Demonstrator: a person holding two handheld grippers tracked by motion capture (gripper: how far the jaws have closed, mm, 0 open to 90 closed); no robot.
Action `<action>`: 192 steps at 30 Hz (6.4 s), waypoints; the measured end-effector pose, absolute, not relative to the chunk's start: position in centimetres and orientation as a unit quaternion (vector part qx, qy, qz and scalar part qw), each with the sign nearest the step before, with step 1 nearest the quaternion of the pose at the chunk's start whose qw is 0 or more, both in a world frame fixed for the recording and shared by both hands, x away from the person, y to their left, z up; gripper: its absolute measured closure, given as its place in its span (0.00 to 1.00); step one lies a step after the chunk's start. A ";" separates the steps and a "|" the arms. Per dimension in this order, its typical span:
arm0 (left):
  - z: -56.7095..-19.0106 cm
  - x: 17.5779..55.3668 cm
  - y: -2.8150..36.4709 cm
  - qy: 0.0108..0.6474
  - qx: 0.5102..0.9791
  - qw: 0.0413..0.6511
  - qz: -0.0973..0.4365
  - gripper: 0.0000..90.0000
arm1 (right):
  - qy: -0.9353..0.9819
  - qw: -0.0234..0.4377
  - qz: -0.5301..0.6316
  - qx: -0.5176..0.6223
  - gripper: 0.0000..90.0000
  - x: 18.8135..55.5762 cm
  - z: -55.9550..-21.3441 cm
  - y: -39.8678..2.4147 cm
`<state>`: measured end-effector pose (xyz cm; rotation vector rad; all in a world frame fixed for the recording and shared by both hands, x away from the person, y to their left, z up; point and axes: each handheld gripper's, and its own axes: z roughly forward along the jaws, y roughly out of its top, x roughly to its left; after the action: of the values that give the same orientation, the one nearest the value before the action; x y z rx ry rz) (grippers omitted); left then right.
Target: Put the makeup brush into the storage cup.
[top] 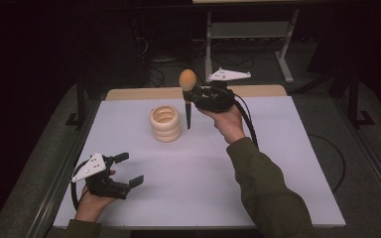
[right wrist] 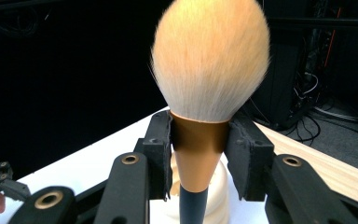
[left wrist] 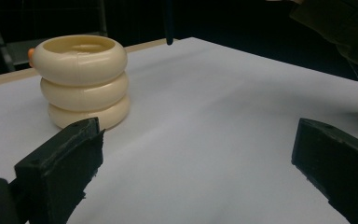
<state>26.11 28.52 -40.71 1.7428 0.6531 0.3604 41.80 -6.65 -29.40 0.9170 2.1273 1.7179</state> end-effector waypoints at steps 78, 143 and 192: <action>-40.8 26.2 28.7 0.286 0.742 0.589 0.147 0.02 | 0.737 0.127 0.580 0.323 0.68 47.3 -33.8 0.6; -41.0 26.3 28.4 0.281 0.749 0.581 0.149 0.02 | 0.784 0.100 0.537 0.295 0.13 45.0 -33.4 -3.4; -41.1 26.3 28.5 0.291 0.746 0.581 0.146 0.02 | 0.757 0.160 0.559 0.297 0.09 35.0 -36.1 -15.7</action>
<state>26.33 28.51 -41.07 1.7425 0.6796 0.3415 35.04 -15.65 -36.14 0.8485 2.1631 1.5967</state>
